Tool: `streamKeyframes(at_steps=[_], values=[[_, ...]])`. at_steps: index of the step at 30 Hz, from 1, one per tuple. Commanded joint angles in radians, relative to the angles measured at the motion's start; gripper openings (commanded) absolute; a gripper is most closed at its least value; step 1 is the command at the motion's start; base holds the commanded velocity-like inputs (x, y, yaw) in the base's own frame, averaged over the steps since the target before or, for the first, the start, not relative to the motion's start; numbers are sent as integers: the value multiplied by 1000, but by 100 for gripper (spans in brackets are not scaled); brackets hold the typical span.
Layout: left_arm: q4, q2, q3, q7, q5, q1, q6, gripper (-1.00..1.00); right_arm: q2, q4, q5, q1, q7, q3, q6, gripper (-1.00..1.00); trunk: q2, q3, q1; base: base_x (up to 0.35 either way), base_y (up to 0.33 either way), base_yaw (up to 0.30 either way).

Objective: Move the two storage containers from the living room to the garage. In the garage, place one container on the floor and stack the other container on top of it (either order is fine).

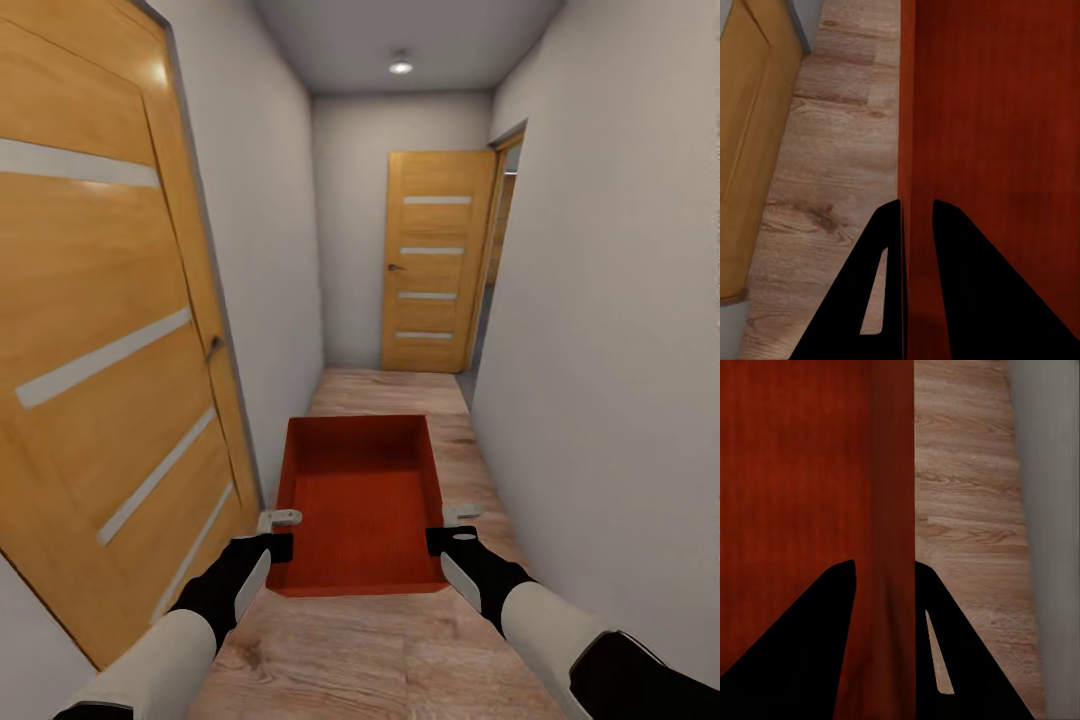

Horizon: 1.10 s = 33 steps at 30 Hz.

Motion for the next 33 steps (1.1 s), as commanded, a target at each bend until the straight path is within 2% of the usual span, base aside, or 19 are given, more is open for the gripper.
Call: streamKeyframes(at_steps=[1, 20, 33], values=[[-4, 2, 4, 12, -13, -1, 8, -100, -10, 0, 9, -1, -12, 1, 8, -100, -2, -2, 1, 323, 93, -244], [-4, 2, 4, 12, -14, -1, 8, -100, -10, 0, 9, -1, -12, 1, 8, -100, -2, -2, 1, 323, 93, -236], [-4, 2, 4, 12, -14, -1, 8, -100, -10, 0, 9, -1, -12, 1, 8, -100, -2, -2, 1, 323, 93, -20]])
